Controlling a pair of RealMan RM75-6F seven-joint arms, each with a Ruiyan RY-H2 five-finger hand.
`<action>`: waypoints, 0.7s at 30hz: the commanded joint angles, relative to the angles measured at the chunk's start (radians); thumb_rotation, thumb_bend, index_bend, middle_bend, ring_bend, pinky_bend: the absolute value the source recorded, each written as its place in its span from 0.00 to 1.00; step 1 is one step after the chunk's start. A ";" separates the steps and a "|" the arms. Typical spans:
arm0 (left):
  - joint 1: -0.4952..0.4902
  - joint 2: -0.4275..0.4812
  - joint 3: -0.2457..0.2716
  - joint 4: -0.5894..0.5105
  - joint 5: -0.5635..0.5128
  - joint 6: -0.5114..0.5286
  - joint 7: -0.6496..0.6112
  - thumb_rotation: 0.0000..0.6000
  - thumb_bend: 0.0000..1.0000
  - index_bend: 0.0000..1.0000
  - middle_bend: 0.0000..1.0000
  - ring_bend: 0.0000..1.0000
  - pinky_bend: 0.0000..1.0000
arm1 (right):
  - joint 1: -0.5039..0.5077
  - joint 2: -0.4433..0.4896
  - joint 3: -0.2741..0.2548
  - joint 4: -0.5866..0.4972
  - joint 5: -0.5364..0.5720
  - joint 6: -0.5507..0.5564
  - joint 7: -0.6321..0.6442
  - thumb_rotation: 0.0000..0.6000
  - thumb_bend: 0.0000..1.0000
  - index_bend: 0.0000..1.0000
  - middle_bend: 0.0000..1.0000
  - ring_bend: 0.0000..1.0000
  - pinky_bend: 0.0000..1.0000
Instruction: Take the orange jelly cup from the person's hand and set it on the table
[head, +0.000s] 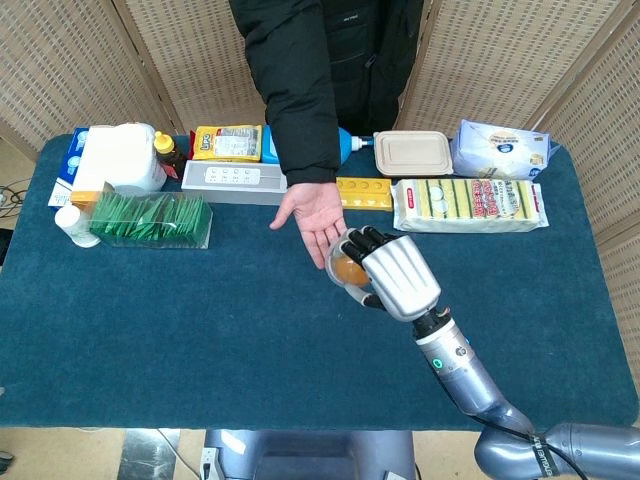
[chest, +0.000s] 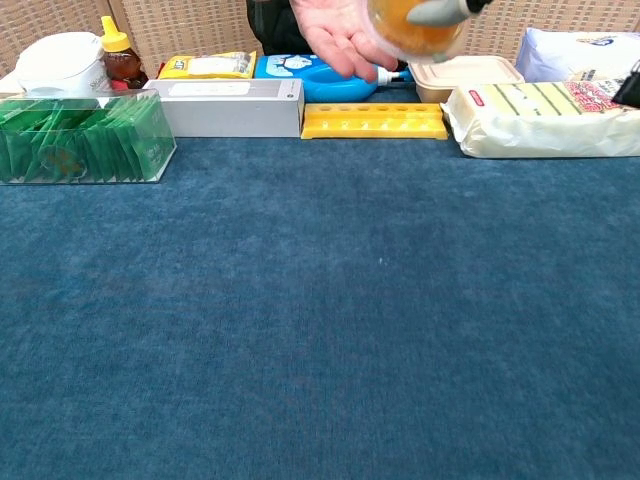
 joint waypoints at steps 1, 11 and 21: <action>-0.001 0.000 0.000 -0.002 -0.002 -0.002 0.005 1.00 0.07 0.00 0.00 0.00 0.07 | 0.003 -0.007 -0.033 0.030 -0.058 -0.034 0.014 1.00 0.51 0.52 0.50 0.51 0.69; -0.006 0.000 -0.001 -0.007 -0.003 -0.012 0.014 1.00 0.07 0.00 0.00 0.00 0.07 | 0.028 -0.134 -0.097 0.168 -0.133 -0.114 -0.044 1.00 0.52 0.52 0.51 0.51 0.69; -0.009 0.004 -0.002 0.002 -0.009 -0.018 -0.004 1.00 0.07 0.00 0.00 0.00 0.07 | 0.033 -0.296 -0.090 0.362 -0.030 -0.179 -0.071 1.00 0.52 0.52 0.51 0.51 0.69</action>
